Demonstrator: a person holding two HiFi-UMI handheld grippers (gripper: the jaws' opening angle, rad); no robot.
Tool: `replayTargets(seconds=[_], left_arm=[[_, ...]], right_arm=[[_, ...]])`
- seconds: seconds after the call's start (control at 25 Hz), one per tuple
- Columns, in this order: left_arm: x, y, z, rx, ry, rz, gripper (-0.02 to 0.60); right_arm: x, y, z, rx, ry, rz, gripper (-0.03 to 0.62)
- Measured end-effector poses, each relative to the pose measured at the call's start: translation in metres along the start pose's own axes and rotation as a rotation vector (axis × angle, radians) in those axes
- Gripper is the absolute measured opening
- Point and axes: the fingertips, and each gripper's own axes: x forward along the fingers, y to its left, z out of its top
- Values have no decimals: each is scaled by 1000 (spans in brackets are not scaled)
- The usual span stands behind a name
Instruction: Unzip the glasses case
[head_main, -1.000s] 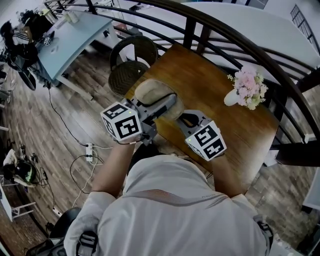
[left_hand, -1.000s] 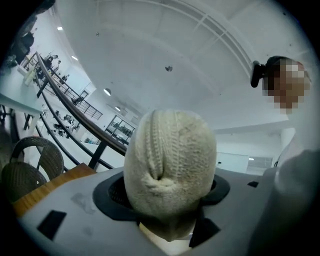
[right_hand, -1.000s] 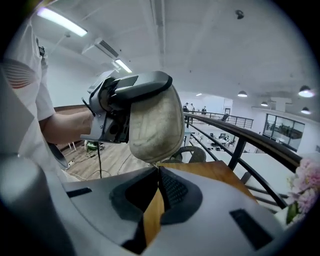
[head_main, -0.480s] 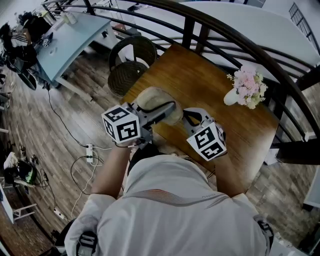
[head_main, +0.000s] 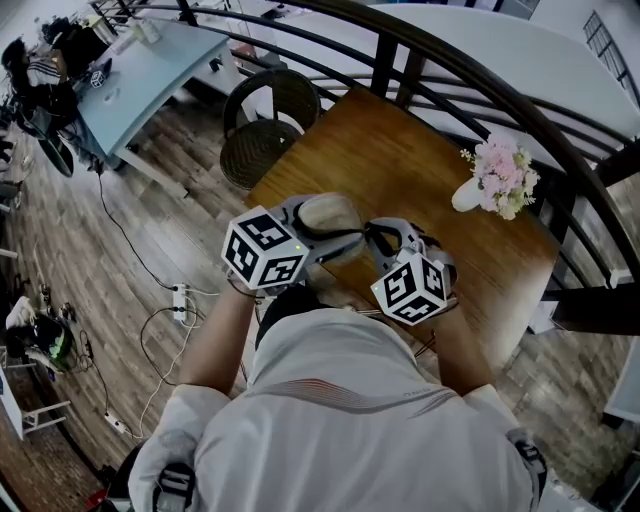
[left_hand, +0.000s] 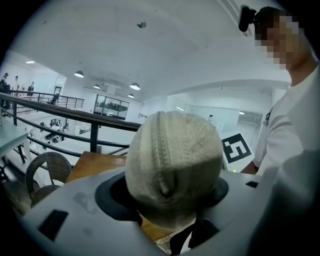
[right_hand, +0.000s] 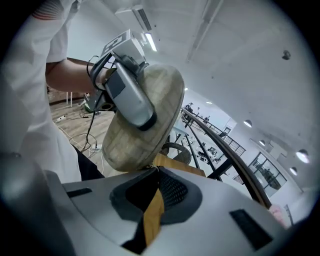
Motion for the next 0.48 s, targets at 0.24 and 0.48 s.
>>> replayTargets(seconds=[0.24,0.48], left_arm=[[5,-9,-19,87,104,5,285],[12,-12,-43,178,202,20,287]], right_arm=[[-3,3,5,-34,-7,3,52],[-13,-4,20,-69,-45,-51,51]])
